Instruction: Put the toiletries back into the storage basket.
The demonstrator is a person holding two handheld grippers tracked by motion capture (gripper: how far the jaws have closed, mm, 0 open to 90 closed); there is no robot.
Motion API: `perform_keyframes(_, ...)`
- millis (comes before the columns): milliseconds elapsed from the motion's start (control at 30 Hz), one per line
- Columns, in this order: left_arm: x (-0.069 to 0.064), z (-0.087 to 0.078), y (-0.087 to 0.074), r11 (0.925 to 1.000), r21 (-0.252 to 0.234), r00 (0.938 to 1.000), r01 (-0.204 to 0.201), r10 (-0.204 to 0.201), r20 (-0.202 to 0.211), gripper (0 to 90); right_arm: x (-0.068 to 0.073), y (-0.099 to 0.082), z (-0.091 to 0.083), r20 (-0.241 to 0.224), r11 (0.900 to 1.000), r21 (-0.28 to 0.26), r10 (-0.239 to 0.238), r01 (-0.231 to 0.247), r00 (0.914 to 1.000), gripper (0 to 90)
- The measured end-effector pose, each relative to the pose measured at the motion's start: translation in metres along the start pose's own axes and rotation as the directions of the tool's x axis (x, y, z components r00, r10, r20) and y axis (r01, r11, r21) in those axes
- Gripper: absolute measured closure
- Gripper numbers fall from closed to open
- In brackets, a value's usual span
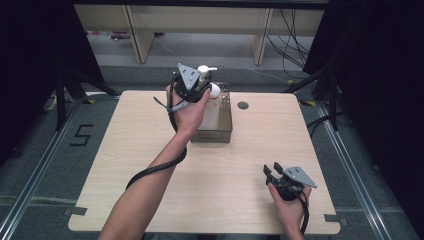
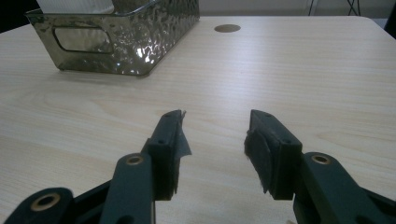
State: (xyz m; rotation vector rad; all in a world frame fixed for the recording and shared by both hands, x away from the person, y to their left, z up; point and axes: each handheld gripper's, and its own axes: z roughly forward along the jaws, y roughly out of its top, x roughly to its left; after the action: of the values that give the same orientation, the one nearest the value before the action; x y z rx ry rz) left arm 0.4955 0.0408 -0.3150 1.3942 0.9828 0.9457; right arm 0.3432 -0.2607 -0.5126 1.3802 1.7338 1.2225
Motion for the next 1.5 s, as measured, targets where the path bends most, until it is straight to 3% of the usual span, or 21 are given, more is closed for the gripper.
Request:
perform_keyframes(133, 0.001, 0.001, -0.002, 0.9999, -0.001, 0.9999, -0.012, 0.012, 0.000, 59.2, 0.000, 0.000, 0.000, -0.003, 1.0000, -0.002, 0.003, -0.003, 1.0000, 55.9)
perform_keyframes(233, 0.000, 0.001, -0.004, 1.0000, 0.010, 1.0000, 0.001, -0.001, 0.000, 59.2, 0.001, 0.000, 0.000, -0.005, 0.9999, 0.002, 0.011, -0.011, 0.9999, 55.9)
perform_keyframes(300, 0.000, 0.001, -0.005, 0.9999, 0.013, 1.0000, 0.000, 0.000, -0.001, 59.2, 0.000, -0.001, 0.001, -0.006, 0.9998, -0.019, 0.001, -0.001, 1.0000, 55.9)
perform_keyframes(333, 0.001, 0.002, -0.005, 0.9999, 0.008, 0.9999, -0.014, 0.014, -0.003, 59.2, 0.000, -0.001, 0.001, -0.006, 0.9998, -0.019, 0.001, -0.001, 1.0000, 55.9)
perform_keyframes(433, 0.000, 0.001, -0.007, 0.9999, 0.016, 1.0000, 0.001, -0.001, -0.003, 59.2, 0.000, 0.000, 0.001, -0.007, 1.0000, -0.006, -0.003, 0.003, 1.0000, 55.9)
perform_keyframes(467, 0.001, 0.001, -0.007, 0.9998, 0.011, 0.9999, -0.015, 0.015, -0.004, 59.2, 0.000, 0.000, 0.001, -0.007, 1.0000, -0.006, -0.003, 0.003, 1.0000, 55.9)
perform_keyframes(533, 0.001, 0.001, -0.009, 0.9998, 0.021, 1.0000, 0.003, -0.003, -0.004, 59.2, 0.001, 0.000, 0.001, -0.011, 0.9999, -0.014, 0.005, -0.005, 0.9999, 55.8)
perform_keyframes(633, 0.001, 0.002, -0.011, 0.9998, 0.020, 1.0000, 0.001, -0.001, -0.005, 59.2, 0.000, 0.000, 0.001, -0.006, 0.9998, -0.018, -0.001, 0.001, 1.0000, 55.8)
perform_keyframes(667, 0.001, 0.002, -0.011, 0.9998, 0.021, 1.0000, 0.001, -0.001, -0.004, 59.2, 0.000, 0.000, 0.000, -0.001, 1.0000, 0.002, -0.008, 0.008, 1.0000, 55.8)
perform_keyframes(1233, 0.000, -0.001, -0.020, 0.9992, 0.039, 1.0000, 0.004, -0.004, -0.004, 59.2, -0.001, -0.001, 0.002, -0.007, 0.9997, -0.021, -0.009, 0.009, 0.9999, 55.7)
perform_keyframes(1267, 0.000, -0.001, -0.022, 0.9992, 0.041, 1.0000, 0.004, -0.004, -0.004, 59.2, 0.002, -0.001, 0.002, -0.012, 0.9994, -0.016, 0.030, -0.031, 0.9995, 55.7)
perform_keyframes(1333, 0.000, -0.001, -0.023, 0.9989, 0.046, 1.0000, 0.006, -0.005, -0.006, 59.2, -0.001, -0.001, 0.002, -0.007, 0.9997, -0.021, -0.010, 0.009, 0.9999, 55.7)
perform_keyframes(1500, 0.000, -0.001, -0.025, 0.9989, 0.046, 0.9999, 0.011, -0.011, -0.007, 59.2, -0.001, -0.001, 0.002, -0.008, 0.9998, -0.021, -0.008, 0.007, 0.9999, 55.7)
